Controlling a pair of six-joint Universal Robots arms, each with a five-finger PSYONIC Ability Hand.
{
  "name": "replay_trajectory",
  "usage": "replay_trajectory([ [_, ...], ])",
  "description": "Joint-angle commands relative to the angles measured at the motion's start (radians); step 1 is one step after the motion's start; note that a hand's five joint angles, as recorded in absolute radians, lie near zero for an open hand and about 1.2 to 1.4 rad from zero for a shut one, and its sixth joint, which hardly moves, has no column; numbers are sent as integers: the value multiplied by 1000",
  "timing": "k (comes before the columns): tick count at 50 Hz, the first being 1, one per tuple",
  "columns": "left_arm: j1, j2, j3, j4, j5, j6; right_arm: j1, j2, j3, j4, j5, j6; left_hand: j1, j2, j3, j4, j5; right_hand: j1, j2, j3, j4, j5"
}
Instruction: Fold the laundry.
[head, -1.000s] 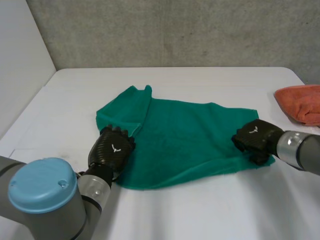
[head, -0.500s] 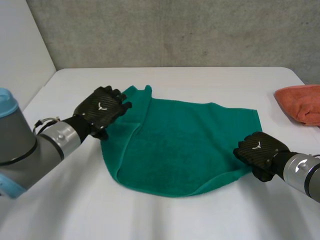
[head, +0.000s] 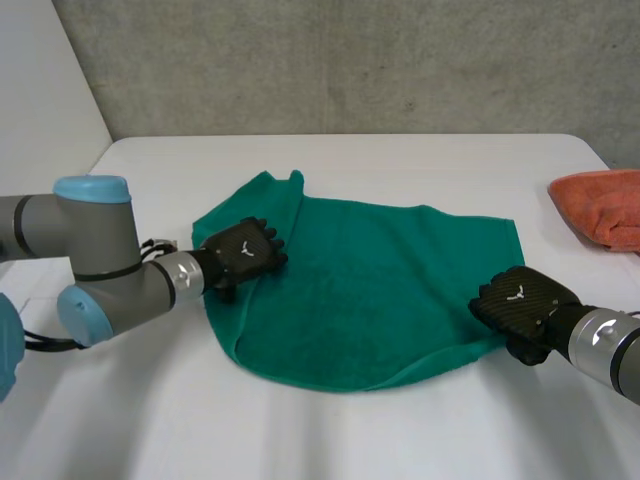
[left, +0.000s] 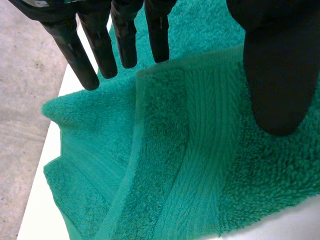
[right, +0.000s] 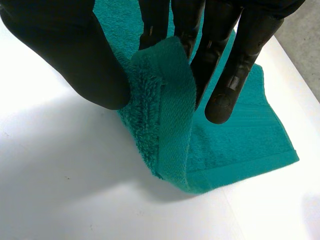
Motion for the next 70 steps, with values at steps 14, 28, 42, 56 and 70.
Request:
replay_trajectory([
  [14, -11, -28, 54, 22, -86, -5, -22, 21, -6, -2, 0, 0, 564, 571, 571, 579, 566, 440, 224, 220, 209, 254],
  [28, -6, -23, 43, 59, -115, 4, -24, 26, -6, -2, 0, 0, 434, 442, 441, 449, 437, 440, 224, 220, 209, 254],
  [42, -6, -9, 40, 137, -155, 9, -37, 32, -8, -2, 0, 0, 514, 521, 520, 529, 516, 440, 224, 220, 209, 254],
  [56, -12, -3, 29, 177, -158, 9, -37, 40, -9, 0, 0, -2, 493, 501, 500, 508, 496, 440, 224, 220, 209, 254],
  [70, -11, -15, 9, 197, -157, 13, -39, 59, -9, 0, 0, -2, 470, 477, 476, 485, 472, 440, 224, 220, 209, 254],
])
